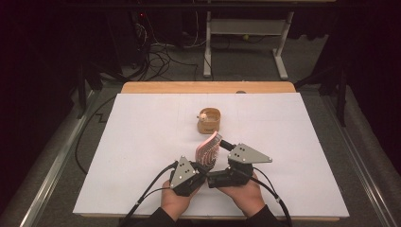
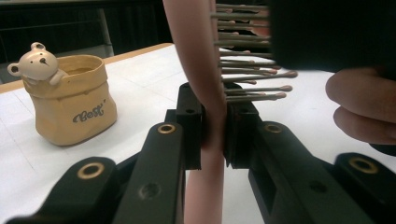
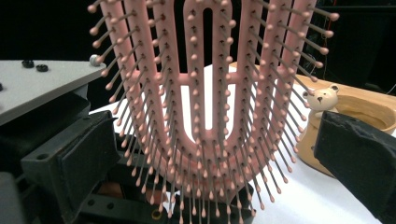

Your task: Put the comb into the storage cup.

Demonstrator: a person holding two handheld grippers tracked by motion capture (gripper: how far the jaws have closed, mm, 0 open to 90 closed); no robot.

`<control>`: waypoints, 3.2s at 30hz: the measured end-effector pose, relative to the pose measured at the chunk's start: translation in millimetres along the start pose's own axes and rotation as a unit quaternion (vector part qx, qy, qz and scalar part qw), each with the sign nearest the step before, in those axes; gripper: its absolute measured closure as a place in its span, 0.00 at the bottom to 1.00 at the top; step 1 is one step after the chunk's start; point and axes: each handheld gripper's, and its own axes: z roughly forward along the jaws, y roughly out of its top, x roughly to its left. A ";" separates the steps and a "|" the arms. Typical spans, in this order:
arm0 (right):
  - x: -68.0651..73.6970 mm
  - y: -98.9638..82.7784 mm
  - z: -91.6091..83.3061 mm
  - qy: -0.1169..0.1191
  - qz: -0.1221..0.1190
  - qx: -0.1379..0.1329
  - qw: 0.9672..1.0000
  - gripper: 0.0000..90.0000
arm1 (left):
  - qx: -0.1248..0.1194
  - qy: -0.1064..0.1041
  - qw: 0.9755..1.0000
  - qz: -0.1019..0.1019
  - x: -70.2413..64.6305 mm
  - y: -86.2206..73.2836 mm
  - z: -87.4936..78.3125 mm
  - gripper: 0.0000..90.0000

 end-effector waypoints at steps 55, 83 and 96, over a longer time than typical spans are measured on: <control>0.7 3.4 -7.8 -0.004 0.016 -0.011 1.000 0.20 | 0.011 -0.013 1.000 0.011 -13.0 -4.6 7.1 0.87; 1.7 3.3 -9.7 -0.012 0.008 -0.012 1.000 0.22 | 0.015 -0.022 1.000 0.011 -11.4 -4.1 7.5 0.86; 1.6 3.9 -10.4 -0.014 0.006 -0.012 1.000 0.22 | 0.018 -0.028 0.999 0.006 -9.5 -3.5 7.6 0.80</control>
